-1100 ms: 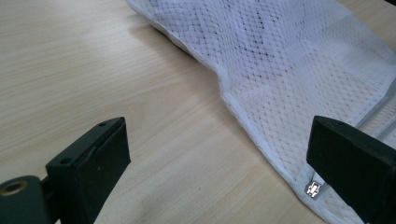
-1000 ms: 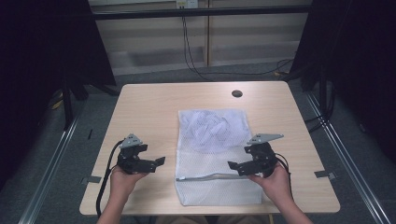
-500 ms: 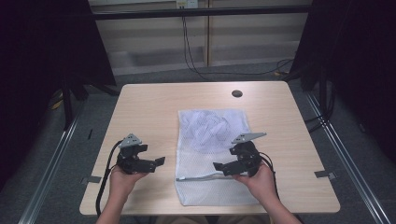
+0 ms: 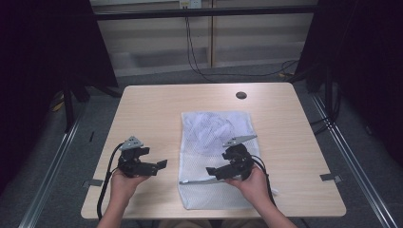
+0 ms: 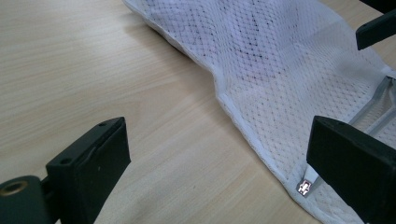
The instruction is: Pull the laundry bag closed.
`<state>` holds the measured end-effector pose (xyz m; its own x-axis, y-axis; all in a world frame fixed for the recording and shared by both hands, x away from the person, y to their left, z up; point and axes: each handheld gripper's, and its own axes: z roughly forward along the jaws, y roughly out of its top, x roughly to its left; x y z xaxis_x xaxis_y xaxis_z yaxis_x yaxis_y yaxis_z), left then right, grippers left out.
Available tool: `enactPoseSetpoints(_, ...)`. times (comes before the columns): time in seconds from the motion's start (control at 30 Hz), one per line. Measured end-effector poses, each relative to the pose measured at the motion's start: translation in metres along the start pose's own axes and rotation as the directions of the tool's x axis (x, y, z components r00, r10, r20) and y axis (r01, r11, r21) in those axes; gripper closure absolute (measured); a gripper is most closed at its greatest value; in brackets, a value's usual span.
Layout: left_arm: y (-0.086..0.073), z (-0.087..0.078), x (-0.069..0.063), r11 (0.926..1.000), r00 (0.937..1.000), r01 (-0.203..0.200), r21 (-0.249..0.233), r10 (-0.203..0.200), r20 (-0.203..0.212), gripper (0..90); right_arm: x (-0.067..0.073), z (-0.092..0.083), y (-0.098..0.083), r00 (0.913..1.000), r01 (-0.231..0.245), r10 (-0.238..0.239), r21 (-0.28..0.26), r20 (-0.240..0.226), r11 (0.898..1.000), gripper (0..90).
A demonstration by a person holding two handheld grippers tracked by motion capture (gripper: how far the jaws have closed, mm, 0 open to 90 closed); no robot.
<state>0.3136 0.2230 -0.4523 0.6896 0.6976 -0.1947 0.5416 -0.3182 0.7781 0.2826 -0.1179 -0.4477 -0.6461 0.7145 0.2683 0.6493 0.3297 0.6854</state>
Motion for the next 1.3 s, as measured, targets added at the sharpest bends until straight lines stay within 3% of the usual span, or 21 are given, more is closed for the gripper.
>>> enactPoseSetpoints(0.37,-0.001,-0.002,0.002,1.0000,1.0000,0.006,-0.003,-0.006,0.000,5.8,0.007,0.016,0.008,0.9971,-0.056,0.058,0.044,-0.049,0.997,14.8)
enactPoseSetpoints(0.83,0.000,-0.004,0.003,0.9999,0.9999,0.010,-0.010,-0.010,0.002,6.1,0.014,0.031,0.013,0.9963,-0.051,0.053,0.038,-0.067,0.998,14.7)
enactPoseSetpoints(1.3,0.000,-0.004,0.003,0.9998,0.9999,0.015,-0.008,-0.015,0.007,6.3,0.017,0.043,0.015,0.9896,-0.086,0.093,0.064,-0.110,0.994,18.0)
